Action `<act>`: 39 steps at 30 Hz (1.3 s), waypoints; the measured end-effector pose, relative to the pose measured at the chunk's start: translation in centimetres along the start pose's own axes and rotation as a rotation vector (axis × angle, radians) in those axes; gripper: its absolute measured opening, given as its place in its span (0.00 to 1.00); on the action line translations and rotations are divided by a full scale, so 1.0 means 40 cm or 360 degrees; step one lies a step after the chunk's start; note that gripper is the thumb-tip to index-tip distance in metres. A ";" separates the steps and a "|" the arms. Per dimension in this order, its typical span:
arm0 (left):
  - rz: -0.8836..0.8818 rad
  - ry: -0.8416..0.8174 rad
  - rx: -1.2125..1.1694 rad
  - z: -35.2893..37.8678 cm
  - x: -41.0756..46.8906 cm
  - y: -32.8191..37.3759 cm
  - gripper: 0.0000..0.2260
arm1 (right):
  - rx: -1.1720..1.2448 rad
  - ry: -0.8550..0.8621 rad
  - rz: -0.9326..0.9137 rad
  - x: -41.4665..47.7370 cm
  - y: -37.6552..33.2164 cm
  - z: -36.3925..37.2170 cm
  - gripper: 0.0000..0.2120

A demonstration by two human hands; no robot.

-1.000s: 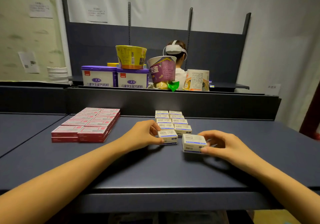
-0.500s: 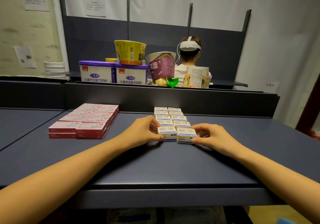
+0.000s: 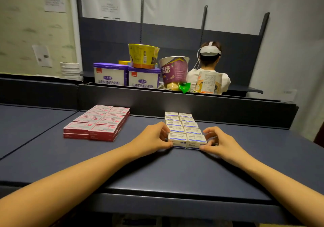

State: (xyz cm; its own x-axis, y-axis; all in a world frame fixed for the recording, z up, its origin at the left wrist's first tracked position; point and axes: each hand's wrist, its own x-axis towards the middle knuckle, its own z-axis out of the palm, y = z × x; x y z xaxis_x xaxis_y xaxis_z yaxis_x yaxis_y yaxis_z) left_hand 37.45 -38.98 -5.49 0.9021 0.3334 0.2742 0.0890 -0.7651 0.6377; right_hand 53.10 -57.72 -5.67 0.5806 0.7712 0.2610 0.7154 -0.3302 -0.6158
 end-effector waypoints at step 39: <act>-0.0023 -0.0444 0.0137 -0.491 -0.186 -0.489 0.31 | -0.0240 -0.0619 -0.0147 0.166 -0.476 0.420 0.30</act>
State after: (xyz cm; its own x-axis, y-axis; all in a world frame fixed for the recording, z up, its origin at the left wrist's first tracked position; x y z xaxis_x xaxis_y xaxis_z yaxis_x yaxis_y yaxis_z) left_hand 20.70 -15.68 -5.86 0.9807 0.1895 0.0491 0.1276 -0.8093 0.5734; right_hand 36.79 -37.16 -4.69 0.3419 0.9397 -0.0078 0.8233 -0.3036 -0.4797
